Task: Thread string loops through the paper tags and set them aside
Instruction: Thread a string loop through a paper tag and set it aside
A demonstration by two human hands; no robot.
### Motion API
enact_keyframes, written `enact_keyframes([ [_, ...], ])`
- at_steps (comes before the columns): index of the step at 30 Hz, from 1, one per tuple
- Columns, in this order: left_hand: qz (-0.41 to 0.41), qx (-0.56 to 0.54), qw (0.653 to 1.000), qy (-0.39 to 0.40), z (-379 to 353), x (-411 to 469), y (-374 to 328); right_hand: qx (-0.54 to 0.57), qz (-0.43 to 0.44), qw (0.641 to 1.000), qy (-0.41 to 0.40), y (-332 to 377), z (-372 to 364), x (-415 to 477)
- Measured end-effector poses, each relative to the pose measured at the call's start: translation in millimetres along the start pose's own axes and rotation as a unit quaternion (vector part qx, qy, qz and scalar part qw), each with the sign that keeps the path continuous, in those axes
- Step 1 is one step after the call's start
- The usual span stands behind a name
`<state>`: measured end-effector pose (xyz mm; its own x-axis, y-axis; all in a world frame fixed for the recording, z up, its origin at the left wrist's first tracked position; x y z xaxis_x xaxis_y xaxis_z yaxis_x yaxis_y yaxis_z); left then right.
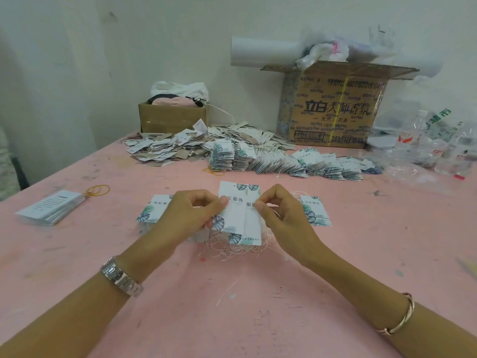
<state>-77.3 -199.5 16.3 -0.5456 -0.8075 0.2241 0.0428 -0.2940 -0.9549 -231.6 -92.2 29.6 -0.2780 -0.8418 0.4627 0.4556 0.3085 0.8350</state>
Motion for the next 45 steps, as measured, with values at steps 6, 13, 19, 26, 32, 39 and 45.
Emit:
enact_keyframes([
  [6,-0.036,0.064,0.997,-0.009,-7,-8,-3,-0.022,0.034,0.999,0.007,6,-2,-4],
  [13,-0.056,0.050,0.997,-0.016,-16,-13,-10,-0.033,0.057,0.998,-0.004,15,-4,-8],
  [19,-0.012,-0.093,0.996,-0.006,-28,-16,-3,-0.048,0.076,0.996,0.026,19,-12,-11],
  [26,0.017,-0.177,0.984,-0.023,-28,-20,-1,0.038,0.031,0.999,-0.022,14,3,-5],
  [32,0.009,-0.172,0.985,0.010,-39,-23,-5,0.092,-0.007,0.995,-0.033,7,12,4],
  [39,-0.016,-0.149,0.988,0.039,-46,-28,-12,0.139,-0.007,0.990,0.022,16,-1,2],
  [45,-0.027,-0.135,0.989,0.048,-48,-30,-14,0.131,-0.036,0.990,0.027,13,0,1],
])
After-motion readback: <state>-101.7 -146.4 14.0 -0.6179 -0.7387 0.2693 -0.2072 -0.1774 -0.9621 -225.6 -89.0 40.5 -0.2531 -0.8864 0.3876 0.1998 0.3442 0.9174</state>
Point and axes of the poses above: each hand's wrist, its own x-axis towards the middle knuckle, its own z-axis out of the back of the hand, y = z × x, the point moved 9 cm from there along x, towards the middle knuckle, and after that the axes turned 2 degrees about -z, right-handed, at the moved point
